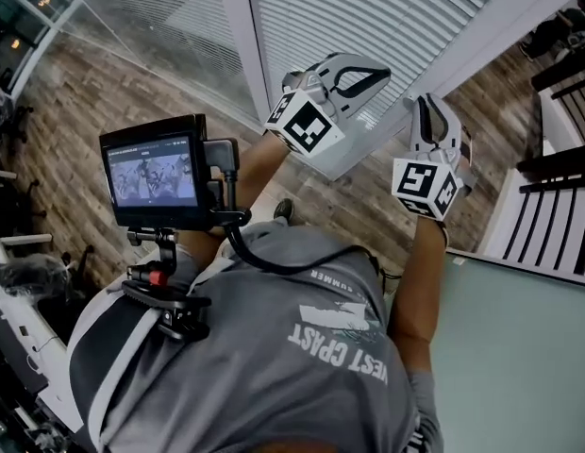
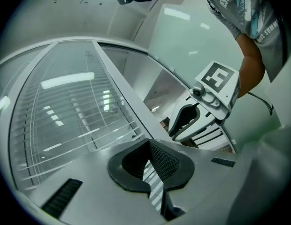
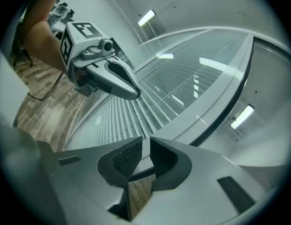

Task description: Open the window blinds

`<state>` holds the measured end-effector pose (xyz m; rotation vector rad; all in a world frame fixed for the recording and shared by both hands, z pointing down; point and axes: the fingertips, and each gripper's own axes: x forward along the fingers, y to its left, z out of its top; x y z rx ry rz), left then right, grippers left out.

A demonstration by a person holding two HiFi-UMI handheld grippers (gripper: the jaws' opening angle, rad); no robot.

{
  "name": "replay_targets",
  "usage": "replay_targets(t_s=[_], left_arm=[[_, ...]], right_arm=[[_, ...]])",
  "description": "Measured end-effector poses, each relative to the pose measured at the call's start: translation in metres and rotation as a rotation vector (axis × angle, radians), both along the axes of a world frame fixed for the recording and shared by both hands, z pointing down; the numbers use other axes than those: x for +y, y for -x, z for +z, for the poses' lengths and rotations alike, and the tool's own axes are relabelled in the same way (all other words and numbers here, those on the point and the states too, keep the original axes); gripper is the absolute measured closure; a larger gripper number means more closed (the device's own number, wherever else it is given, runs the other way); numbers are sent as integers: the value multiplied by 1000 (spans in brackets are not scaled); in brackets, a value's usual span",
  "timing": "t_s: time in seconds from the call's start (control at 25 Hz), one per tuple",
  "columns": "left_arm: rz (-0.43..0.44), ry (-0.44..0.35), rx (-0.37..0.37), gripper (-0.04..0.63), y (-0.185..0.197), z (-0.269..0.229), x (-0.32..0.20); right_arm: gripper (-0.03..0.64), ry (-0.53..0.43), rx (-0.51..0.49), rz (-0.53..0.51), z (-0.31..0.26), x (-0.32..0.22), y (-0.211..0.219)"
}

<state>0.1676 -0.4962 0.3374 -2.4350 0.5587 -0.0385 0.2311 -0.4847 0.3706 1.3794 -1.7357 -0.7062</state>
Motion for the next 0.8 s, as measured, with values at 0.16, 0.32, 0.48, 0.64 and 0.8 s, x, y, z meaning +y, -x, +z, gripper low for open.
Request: replay_targets(t_s=[0.16, 0.32, 0.48, 0.64, 0.8], left_arm=[[35, -12, -32, 592, -14, 8, 15], [76, -9, -48, 592, -26, 15, 27], [109, -15, -63, 592, -31, 19, 37], [130, -20, -63, 592, -36, 16, 43], [138, -21, -63, 592, -38, 16, 45]], right_arm=[[535, 25, -132, 115, 33, 23, -12], [512, -3, -14, 201, 53, 27, -23], [512, -81, 211, 244, 63, 26, -27], [512, -129, 187, 291, 57, 30, -37], [512, -152, -131, 297, 50, 36, -41]])
